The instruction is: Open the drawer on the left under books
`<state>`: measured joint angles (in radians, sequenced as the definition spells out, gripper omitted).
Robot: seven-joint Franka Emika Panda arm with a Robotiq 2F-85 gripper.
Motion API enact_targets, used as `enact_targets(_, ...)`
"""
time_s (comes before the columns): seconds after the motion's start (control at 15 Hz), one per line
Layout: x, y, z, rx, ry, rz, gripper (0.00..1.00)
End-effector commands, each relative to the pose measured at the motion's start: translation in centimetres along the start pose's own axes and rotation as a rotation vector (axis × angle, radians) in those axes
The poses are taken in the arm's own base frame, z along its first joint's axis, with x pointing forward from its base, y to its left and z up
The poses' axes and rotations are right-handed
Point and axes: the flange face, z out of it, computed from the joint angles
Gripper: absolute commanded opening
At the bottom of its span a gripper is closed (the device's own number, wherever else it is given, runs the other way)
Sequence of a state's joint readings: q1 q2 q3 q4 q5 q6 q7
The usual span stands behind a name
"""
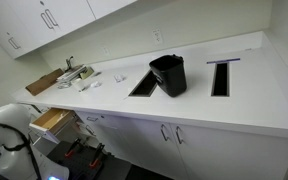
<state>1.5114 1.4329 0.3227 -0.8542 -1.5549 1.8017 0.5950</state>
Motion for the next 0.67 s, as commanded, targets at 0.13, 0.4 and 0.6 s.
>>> enact_targets(0.13, -0.5, 1.6, -1.9, 0.208, 0.046, -0.195, 1.0)
enact_targets(0.4, 0.0, 0.7, -1.9, 0.22, 0.044, -0.197, 1.0)
enact_targets(0.6, -0.1, 0.3, -1.5, 0.202, 0.038, -0.2, 1.0)
